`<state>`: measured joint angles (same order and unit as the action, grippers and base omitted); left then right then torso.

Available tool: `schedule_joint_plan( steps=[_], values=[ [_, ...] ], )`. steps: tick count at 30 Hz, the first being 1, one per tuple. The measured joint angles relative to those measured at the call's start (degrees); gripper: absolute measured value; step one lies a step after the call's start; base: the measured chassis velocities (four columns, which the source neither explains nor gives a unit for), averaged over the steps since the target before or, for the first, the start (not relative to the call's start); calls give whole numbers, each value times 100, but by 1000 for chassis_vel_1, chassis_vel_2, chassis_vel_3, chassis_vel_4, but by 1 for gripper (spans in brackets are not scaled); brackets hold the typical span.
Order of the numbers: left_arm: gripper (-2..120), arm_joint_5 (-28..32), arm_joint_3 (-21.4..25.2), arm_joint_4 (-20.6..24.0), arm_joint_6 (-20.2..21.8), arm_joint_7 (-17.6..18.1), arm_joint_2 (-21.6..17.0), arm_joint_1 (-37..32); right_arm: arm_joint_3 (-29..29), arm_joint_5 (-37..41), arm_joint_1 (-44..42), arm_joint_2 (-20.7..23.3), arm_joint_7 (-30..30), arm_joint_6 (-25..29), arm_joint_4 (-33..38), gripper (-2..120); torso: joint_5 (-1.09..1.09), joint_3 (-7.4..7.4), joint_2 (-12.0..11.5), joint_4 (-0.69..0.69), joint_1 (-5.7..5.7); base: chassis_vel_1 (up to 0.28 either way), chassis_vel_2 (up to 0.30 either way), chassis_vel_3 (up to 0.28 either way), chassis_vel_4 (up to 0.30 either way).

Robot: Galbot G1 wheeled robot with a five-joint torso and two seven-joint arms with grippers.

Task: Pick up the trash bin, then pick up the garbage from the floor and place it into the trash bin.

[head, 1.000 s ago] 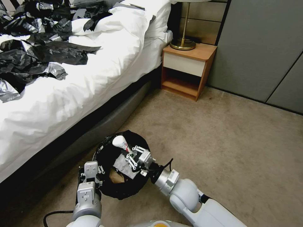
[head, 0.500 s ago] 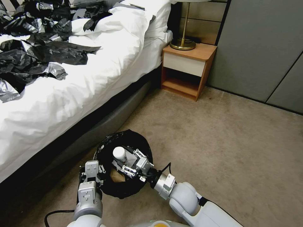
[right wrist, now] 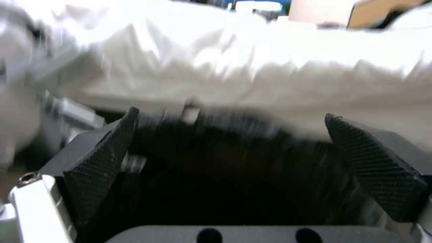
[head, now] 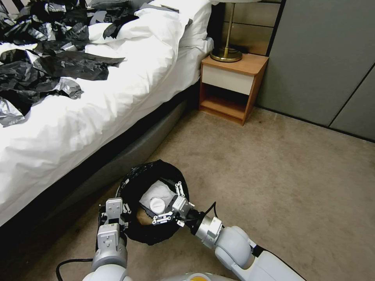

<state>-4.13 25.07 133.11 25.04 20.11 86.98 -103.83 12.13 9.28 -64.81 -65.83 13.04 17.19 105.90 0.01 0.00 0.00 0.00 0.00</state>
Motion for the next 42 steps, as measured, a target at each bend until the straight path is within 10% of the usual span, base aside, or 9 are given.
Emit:
schedule_joint_plan(
  steps=[28,42],
  values=[
    [0,-52,-72,10,0,-10,-58,-103,-287,157,440,-158,-146,-187,295,100,-1,0,0,0,0,0,0,0,0],
    [0,418,73,120,449,74,-201,-76,-2589,-266,-1354,-490,-1187,-255,2214,100,-2,0,1,0,0,0,0,0,0]
  ],
)
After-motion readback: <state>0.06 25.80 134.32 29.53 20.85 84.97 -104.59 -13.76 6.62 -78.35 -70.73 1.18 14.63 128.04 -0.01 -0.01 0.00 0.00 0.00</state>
